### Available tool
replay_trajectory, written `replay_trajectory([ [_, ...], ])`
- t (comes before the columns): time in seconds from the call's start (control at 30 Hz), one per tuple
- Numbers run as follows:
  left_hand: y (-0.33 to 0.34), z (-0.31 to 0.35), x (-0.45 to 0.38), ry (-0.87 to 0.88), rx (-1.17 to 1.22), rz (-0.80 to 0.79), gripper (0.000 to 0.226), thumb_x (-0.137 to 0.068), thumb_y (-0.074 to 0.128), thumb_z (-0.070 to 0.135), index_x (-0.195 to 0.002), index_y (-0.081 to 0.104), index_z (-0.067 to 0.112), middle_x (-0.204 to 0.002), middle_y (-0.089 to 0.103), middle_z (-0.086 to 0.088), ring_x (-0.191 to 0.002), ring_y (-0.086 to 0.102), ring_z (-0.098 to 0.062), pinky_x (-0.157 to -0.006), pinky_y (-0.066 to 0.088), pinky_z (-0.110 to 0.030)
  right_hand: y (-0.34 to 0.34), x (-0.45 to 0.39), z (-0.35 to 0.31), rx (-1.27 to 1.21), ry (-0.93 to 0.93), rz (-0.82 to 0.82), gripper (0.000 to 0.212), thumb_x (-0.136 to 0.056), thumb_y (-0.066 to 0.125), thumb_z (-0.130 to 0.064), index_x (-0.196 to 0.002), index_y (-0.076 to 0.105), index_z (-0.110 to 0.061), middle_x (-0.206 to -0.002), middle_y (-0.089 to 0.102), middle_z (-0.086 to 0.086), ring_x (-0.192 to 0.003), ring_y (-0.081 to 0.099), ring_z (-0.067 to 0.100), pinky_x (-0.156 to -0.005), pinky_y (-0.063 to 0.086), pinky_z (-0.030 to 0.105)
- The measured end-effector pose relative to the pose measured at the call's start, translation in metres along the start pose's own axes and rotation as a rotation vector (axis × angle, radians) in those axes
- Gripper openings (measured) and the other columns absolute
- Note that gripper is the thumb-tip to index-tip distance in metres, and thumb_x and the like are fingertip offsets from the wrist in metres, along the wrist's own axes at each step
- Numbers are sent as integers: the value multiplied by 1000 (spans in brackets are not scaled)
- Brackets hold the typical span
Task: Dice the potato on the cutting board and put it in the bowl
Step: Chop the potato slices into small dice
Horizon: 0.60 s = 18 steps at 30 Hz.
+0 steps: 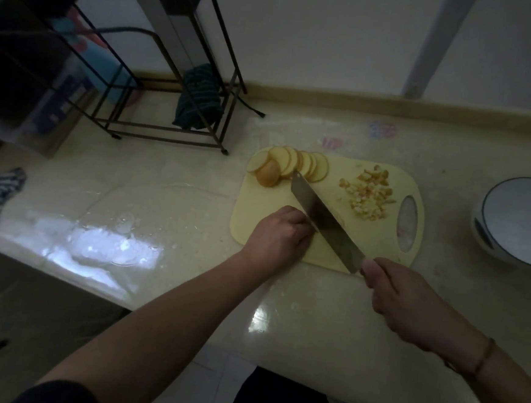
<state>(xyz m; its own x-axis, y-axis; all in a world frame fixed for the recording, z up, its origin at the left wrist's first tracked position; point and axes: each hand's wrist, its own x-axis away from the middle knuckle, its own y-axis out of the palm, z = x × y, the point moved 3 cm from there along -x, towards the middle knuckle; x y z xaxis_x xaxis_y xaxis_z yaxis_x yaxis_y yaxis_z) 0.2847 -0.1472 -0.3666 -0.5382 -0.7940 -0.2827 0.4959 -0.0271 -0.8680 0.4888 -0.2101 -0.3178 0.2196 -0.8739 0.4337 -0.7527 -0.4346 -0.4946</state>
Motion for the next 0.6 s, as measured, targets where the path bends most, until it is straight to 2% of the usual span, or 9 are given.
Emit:
replay_trajectory([
  [0.1, 1, -2, 0, -23, 4, -8, 29, -91, 54, 21, -88, 78, 4, -83, 67, -12, -78, 64, -31, -63, 56, -38, -3, 2, 2, -44, 39, -15, 52, -93, 30, -51, -77, 52, -7, -58, 50, 0, -41, 45, 2, -45, 30, 15],
  [0.2, 0, 0, 0, -44, 21, 21, 30, -91, 55, 22, -89, 78, 3, -86, 68, -12, -80, 65, -31, -64, 57, -38, 0, 1, 2, 27, -2, 7, 53, -90, 31, -56, -73, 50, -11, -61, 54, 1, -48, 48, 4, -53, 36, 24],
  [0.27, -6, 1, 5, -41, 70, 140, 25, -93, 59, 19, -91, 76, 2, -92, 68, -14, -84, 65, -29, -68, 56, -37, 3, 2, 1, 89, -34, 38, 50, -87, 29, -60, -70, 48, -17, -61, 55, -1, -54, 51, 5, -55, 36, 22],
  [0.33, -17, 4, 14, -33, 174, 325, 13, -94, 64, 17, -96, 71, 6, -98, 62, -12, -87, 62, -27, -73, 54, -37, 8, 4, 1, 131, -67, 74, 48, -86, 27, -62, -71, 48, -21, -61, 55, -2, -58, 53, 5, -54, 35, 21],
  [0.4, -26, 10, 19, 10, 143, 429, 10, -93, 65, 20, -99, 65, 12, -101, 53, -7, -92, 56, -26, -80, 49, -37, 14, 6, 3, 167, -87, 96, 46, -88, 27, -62, -73, 47, -23, -62, 56, -3, -58, 54, 7, -54, 36, 24],
  [0.47, -32, 15, 15, 79, 20, 362, 19, -94, 64, 32, -102, 66, 15, -105, 55, -5, -101, 53, -28, -91, 43, -39, 18, 7, 3, 175, -96, 115, 46, -88, 27, -64, -75, 46, -24, -62, 57, -3, -59, 55, 10, -56, 41, 29],
  [0.6, -36, 22, -6, 113, -151, 59, 44, -97, 50, 54, -98, 75, 18, -102, 67, 0, -103, 59, -25, -100, 37, -53, 22, 7, 4, 200, -110, 147, 49, -86, 23, -67, -79, 47, -25, -67, 60, -3, -62, 58, 14, -62, 48, 39],
])
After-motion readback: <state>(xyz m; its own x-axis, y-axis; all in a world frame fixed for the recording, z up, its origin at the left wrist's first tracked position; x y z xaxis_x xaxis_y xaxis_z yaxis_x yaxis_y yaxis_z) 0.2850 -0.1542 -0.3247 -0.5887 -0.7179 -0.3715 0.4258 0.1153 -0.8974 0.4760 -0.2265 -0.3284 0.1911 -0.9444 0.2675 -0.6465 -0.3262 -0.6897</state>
